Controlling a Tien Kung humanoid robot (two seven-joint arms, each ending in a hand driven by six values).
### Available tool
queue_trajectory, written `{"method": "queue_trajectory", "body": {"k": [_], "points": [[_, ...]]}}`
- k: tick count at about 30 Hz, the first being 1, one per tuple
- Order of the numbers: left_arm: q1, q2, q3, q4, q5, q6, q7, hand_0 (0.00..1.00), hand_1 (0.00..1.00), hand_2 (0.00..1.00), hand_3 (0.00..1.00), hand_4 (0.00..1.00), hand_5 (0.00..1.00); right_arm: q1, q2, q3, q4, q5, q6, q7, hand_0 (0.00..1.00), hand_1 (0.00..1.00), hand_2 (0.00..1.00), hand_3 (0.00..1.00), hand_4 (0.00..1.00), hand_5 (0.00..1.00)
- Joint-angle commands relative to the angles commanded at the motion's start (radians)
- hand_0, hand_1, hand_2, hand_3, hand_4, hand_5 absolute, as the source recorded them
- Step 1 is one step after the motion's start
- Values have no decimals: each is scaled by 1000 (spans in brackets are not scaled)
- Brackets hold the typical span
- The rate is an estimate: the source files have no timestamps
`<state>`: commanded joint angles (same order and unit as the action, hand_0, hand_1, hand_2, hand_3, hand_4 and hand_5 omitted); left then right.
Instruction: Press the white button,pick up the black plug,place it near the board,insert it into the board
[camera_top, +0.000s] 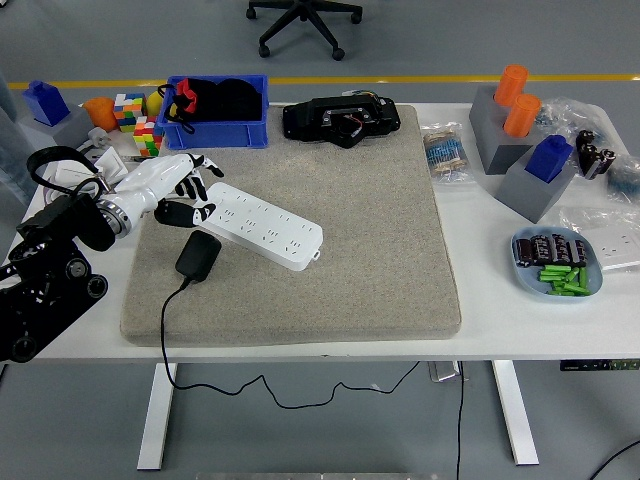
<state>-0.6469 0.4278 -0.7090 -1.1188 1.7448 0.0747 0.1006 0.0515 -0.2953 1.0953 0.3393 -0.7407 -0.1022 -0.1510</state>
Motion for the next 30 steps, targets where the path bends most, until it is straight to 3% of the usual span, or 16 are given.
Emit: {"method": "queue_trajectory", "body": {"k": [5, 6, 24, 25, 30], "points": [[-38, -18, 57, 47, 6, -1, 5, 391, 311, 306, 593, 182, 2, 0, 1, -6, -1, 3, 0, 0, 710, 634, 647, 612, 652, 375], [-46, -23, 69, 59, 10, -4, 8, 381, 271, 227, 581, 85, 2, 0, 1, -6, -1, 3, 0, 0, 709, 634, 647, 613, 651, 376], [-160, -116, 193, 276, 4, -15, 42, 373, 266, 212, 578, 118, 2, 2, 0, -18, -2, 11, 0, 0, 710, 633, 647, 612, 652, 377], [-162, -119, 195, 283, 3, -17, 44, 367, 240, 165, 603, 43, 2, 2, -1, -18, -1, 12, 0, 0, 710, 634, 647, 613, 652, 376], [-172, -133, 202, 320, 2, -12, 43, 367, 240, 165, 603, 43, 2, 3, 0, -19, -2, 12, 0, 0, 710, 634, 647, 613, 652, 376]]}}
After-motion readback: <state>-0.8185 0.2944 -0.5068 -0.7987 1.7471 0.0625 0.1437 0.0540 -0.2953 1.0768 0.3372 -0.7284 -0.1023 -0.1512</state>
